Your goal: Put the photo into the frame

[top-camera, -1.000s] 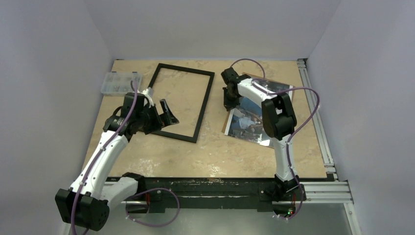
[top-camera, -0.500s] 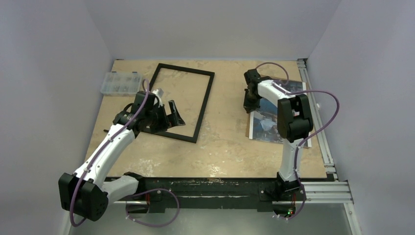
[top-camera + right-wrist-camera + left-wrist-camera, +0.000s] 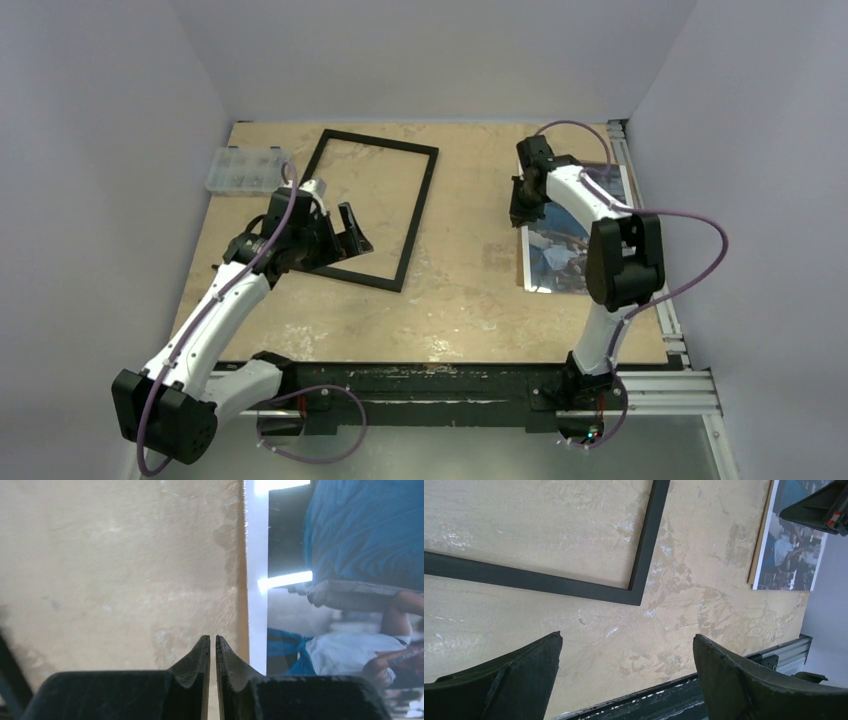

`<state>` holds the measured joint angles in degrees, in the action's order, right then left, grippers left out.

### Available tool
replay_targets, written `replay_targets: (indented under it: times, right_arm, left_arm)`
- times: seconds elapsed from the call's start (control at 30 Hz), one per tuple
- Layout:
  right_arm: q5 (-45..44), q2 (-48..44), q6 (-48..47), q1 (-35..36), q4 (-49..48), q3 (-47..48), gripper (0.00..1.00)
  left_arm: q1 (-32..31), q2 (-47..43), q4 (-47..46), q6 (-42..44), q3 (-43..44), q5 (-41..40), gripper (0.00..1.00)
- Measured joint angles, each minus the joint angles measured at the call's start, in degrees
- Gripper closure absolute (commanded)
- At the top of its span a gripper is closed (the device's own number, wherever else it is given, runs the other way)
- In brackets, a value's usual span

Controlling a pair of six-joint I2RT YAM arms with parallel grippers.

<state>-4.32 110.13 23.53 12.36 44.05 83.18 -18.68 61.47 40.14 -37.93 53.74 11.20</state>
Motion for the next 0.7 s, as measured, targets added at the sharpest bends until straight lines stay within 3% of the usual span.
replay_targets:
  times: [0.03, 0.13, 0.27, 0.53, 0.7]
  right_arm:
    - [0.9, -1.9, -0.3, 0.0, -0.1, -0.3, 0.91]
    - [3.3, -8.6, -1.1, 0.0, -1.4, -2.3, 0.66]
    - [5.8, -17.6, -1.4, 0.0, -3.5, -6.9, 0.41]
    - [9.9, -32.5, -0.3, 0.0, -6.2, -18.4, 0.12]
    - [12.9, -41.4, 1.9, 0.0, -8.9, -23.4, 0.04]
  left_arm:
    - [0.0, -0.9, 0.0, 0.0, 0.0, -0.4, 0.0]
    - [-0.1, -3.4, -0.3, 0.0, -0.1, -1.2, 0.0]
    - [-0.1, -4.7, -1.3, 0.0, -0.5, -1.2, 0.0]
    - [-0.1, -3.5, -3.2, 0.0, -2.9, -0.7, 0.0]
    - [-0.1, -2.0, -4.7, -0.2, -4.3, 0.2, 0.0]
